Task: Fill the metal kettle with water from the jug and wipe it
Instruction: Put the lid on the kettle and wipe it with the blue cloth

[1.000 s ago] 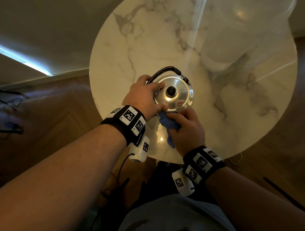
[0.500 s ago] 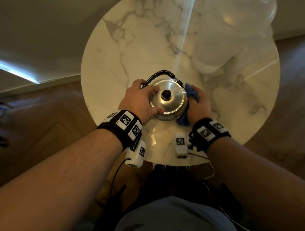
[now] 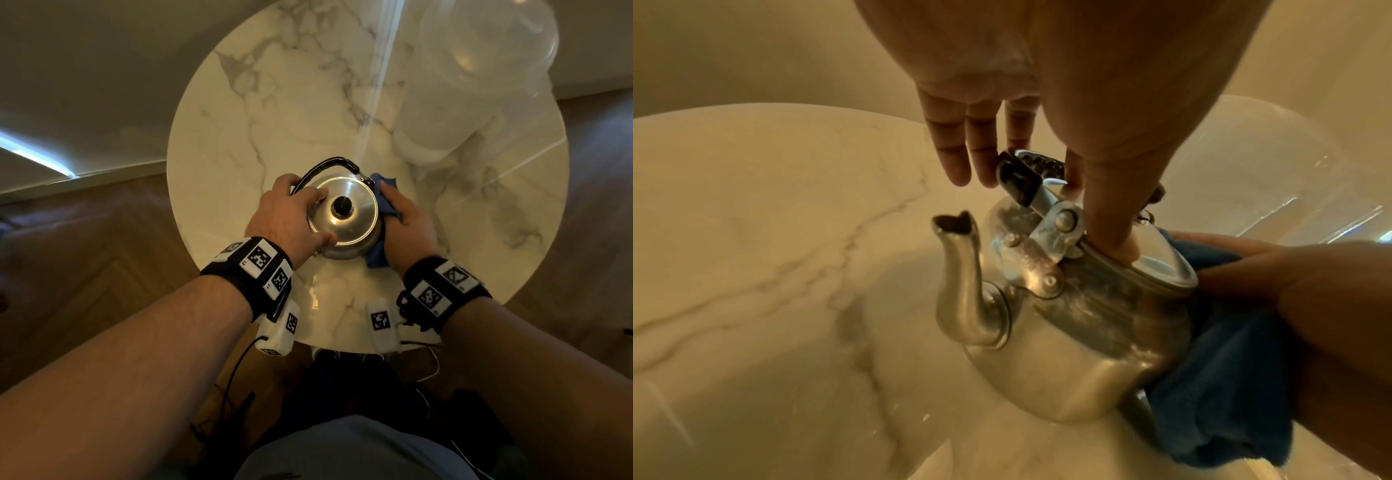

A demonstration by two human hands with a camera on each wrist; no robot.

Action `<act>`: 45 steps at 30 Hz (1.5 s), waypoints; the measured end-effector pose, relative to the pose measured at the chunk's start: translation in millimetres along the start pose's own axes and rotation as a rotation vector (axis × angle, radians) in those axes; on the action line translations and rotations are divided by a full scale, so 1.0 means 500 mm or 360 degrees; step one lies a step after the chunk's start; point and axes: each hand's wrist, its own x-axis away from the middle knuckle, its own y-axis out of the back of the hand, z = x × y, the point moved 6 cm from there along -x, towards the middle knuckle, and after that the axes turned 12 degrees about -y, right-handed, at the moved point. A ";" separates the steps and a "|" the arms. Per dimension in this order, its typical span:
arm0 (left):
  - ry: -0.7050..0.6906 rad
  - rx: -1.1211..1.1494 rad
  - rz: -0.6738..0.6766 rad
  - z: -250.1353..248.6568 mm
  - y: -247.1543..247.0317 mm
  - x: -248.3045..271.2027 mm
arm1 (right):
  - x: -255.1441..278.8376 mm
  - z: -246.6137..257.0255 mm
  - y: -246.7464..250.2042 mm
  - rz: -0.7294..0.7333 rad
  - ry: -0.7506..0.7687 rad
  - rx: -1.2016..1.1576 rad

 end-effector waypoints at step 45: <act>0.0121 0.0063 0.0154 -0.137 0.112 -0.050 | 0.032 0.073 0.201 0.0416 0.0150 0.0574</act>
